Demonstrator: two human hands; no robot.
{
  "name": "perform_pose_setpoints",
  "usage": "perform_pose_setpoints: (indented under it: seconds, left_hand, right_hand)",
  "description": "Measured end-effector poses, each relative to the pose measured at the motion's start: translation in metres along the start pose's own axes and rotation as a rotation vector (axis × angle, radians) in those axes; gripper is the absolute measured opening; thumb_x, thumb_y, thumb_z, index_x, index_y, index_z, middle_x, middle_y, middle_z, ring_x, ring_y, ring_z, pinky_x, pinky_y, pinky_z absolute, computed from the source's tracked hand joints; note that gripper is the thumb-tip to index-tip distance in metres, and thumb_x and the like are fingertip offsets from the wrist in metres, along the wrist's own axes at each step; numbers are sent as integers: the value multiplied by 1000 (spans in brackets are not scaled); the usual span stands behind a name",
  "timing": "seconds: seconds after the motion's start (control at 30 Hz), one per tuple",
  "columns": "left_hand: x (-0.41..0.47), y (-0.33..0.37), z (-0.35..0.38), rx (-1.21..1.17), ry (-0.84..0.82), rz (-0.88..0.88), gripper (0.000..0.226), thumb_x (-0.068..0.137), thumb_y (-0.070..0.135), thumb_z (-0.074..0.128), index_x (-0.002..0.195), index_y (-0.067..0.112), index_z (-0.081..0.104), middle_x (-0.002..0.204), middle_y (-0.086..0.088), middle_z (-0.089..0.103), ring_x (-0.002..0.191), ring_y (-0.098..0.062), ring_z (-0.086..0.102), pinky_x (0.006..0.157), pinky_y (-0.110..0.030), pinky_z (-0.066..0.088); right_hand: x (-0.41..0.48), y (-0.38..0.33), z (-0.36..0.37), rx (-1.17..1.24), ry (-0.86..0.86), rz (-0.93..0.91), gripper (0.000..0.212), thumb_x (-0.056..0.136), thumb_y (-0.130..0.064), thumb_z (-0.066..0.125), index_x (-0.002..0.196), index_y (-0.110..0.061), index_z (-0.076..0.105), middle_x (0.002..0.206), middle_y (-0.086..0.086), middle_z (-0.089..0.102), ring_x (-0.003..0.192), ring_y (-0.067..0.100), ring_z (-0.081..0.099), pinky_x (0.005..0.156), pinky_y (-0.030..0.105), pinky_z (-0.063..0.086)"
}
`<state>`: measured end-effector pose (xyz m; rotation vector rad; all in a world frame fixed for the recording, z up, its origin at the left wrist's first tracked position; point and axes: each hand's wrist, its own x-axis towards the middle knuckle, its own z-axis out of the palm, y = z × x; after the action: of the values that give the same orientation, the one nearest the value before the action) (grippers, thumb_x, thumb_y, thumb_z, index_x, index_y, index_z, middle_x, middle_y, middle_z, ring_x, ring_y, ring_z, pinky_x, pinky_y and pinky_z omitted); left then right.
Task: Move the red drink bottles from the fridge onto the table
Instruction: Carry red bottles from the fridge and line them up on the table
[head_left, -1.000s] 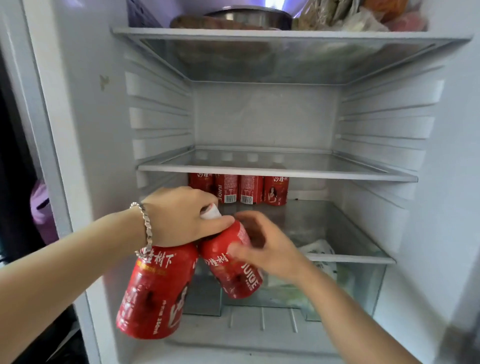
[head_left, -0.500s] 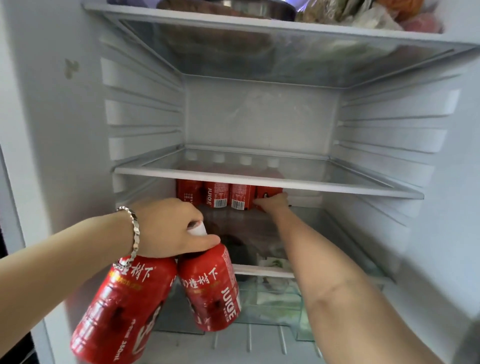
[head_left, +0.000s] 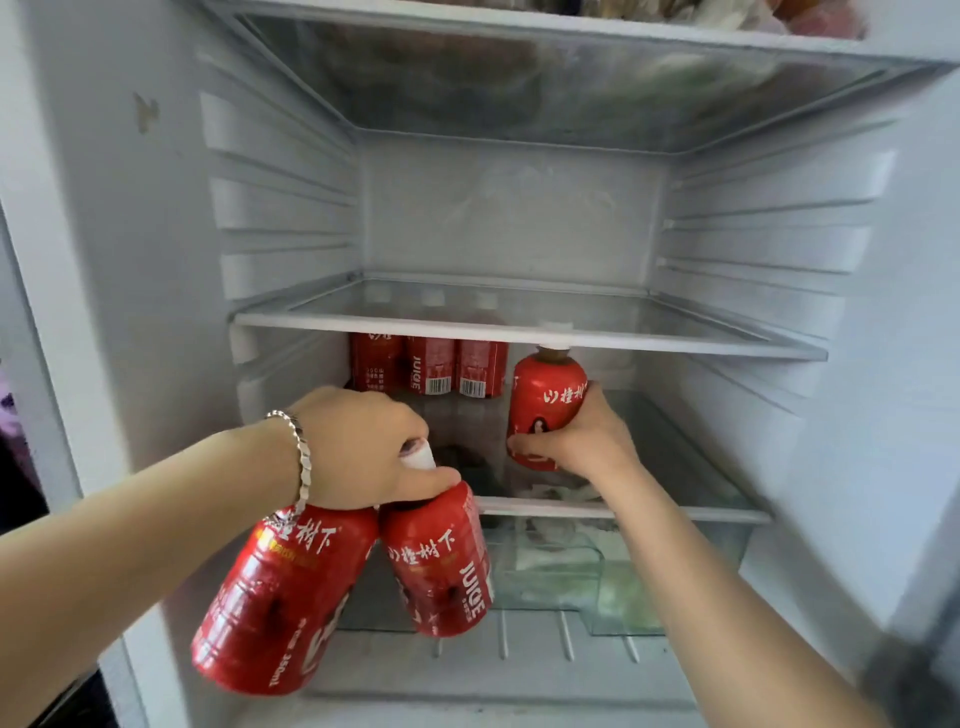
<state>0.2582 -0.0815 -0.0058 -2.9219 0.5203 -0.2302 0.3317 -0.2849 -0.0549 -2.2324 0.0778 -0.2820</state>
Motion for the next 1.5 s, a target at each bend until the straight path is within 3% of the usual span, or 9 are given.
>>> perform_pose_setpoints:
  seconds: [0.3,0.5,0.57,0.67,0.83,0.93,1.1,1.33,1.5]
  left_hand:
    - [-8,14,10,51,35,69,52,84,71,31,93,27,59,91,10,62,89,-11,60,78,-25,45]
    - [-13,16,10,55,47,84,48,84,71,30,89,30,53,97,10,63,91,-11,59,80,-25,46]
    - [-16,15,11,53,46,94,45,84,71,30,86,31,49,97,9,64,91,-11,59,80,-25,45]
    - [-19,12,11,54,48,102,42,85,70,31,83,31,45,88,10,58,83,-10,54,77,-23,43]
    - [-21,8,13,64,46,117,43,85,70,31,83,30,46,83,10,56,75,-8,50,74,-21,42]
    - [-22,5,13,71,63,118,49,85,70,30,91,28,54,94,8,64,77,-9,51,73,-22,43]
    - [-30,3,10,78,99,85,50,84,71,30,82,27,52,85,7,61,76,-11,53,68,-23,40]
    - [-68,11,7,196,148,-40,52,85,67,30,83,22,55,86,3,64,86,-19,63,69,-26,37]
    - [-121,28,5,197,116,-200,52,84,70,32,87,23,56,101,2,67,98,-20,63,79,-28,41]
  right_hand:
    - [-43,0,-28,100,-132,-13,99,46,-46,88,129,-17,43,115,-2,60,105,17,60,87,33,51]
    - [-46,-27,-27,333,151,-179,35,81,-44,67,104,-20,57,94,-4,65,90,17,64,71,25,49]
    - [-47,-30,-22,240,282,-231,26,82,-42,63,89,-17,59,88,2,64,89,24,62,66,27,46]
    - [-53,-37,-29,-197,386,-290,32,83,-43,58,89,-11,60,92,8,59,94,28,55,72,31,40]
    - [-68,-54,-46,-422,310,-250,24,76,-41,59,73,-17,55,76,2,61,75,27,56,62,26,38]
    - [-81,-63,-45,-429,281,-345,18,76,-38,60,70,-22,54,72,-3,58,71,23,52,60,24,36]
    - [-102,-80,-35,-572,132,-532,17,77,-38,59,74,-21,59,68,-6,54,66,20,47,49,20,28]
    - [-134,-92,-15,-697,-50,-699,20,78,-41,57,78,-21,54,79,-1,56,74,24,51,61,27,34]
    - [-151,-84,4,-774,-162,-829,32,82,-42,55,100,-17,64,107,6,67,101,31,61,68,29,36]
